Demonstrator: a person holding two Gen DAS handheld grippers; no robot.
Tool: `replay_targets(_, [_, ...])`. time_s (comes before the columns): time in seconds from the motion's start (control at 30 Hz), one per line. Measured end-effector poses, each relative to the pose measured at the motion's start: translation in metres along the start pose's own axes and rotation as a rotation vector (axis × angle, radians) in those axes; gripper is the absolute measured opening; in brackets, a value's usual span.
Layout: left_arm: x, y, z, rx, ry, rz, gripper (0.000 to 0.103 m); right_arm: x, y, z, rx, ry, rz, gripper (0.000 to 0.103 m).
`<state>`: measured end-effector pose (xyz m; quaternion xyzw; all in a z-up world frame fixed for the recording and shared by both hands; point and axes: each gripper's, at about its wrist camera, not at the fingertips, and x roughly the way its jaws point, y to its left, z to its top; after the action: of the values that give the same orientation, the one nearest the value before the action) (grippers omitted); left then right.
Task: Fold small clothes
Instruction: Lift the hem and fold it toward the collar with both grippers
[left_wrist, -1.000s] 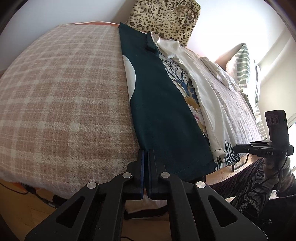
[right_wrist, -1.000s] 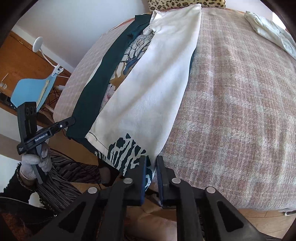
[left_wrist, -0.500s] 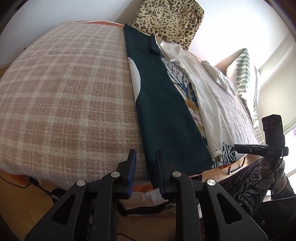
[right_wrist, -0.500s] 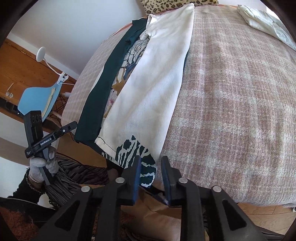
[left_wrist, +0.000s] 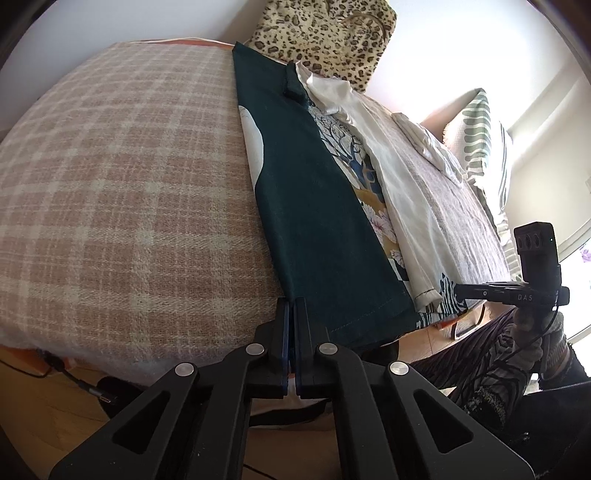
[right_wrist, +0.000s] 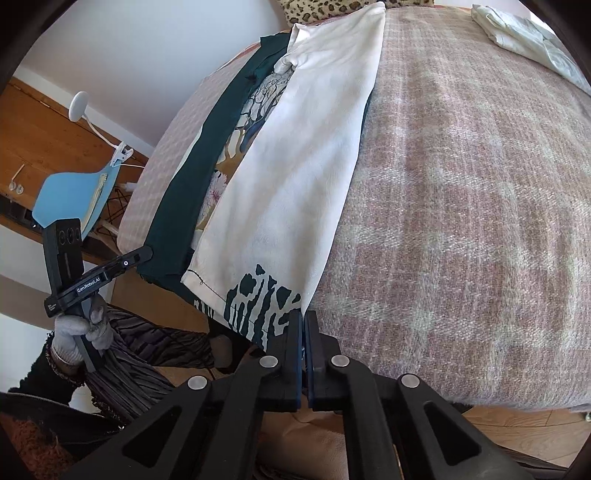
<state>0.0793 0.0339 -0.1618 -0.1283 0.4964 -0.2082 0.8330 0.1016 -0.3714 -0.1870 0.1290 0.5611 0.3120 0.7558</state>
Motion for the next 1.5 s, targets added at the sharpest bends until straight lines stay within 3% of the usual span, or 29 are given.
replay_targets(0.1, [0.0,0.0,0.0,0.007,0.004,-0.008,0.0,0.0,-0.004,0.0,0.01,-0.003,0.011,0.0])
replay_targets(0.13, [0.001,0.0,0.0,-0.003,0.017,-0.003,0.005,0.0,-0.004,0.0,0.016,-0.002,0.017,0.002])
replay_targets(0.2, [0.005,0.003,0.001,-0.031,0.053,-0.002,0.014,0.001,-0.008,0.001,0.04,0.009,0.065,0.011])
replay_targets(0.3, [0.004,0.002,0.0,-0.018,0.045,-0.013,0.016,0.002,-0.008,0.001,0.047,0.01,0.099,0.02])
replay_targets(0.33, [0.004,0.001,-0.001,-0.004,0.043,-0.016,0.015,0.002,-0.007,0.001,0.04,0.01,0.096,0.02])
replay_targets(0.4, [0.007,-0.001,-0.001,0.007,0.051,-0.023,0.0,0.003,-0.006,0.001,0.032,0.019,0.113,0.004])
replay_targets(0.5, [0.006,-0.003,0.0,0.012,0.042,-0.036,0.0,0.006,-0.006,0.001,0.047,0.018,0.122,0.001])
replay_targets(0.97, [-0.022,-0.014,0.049,-0.007,-0.111,-0.144,0.0,-0.028,-0.014,0.032,0.097,-0.111,0.27,0.0])
replay_targets(1.2, [-0.019,-0.018,0.089,0.027,-0.177,-0.114,0.0,-0.04,-0.014,0.074,0.097,-0.178,0.27,0.0])
replay_targets(1.5, [0.015,-0.01,0.14,0.053,-0.17,-0.046,0.0,-0.022,-0.028,0.145,0.127,-0.201,0.223,0.0])
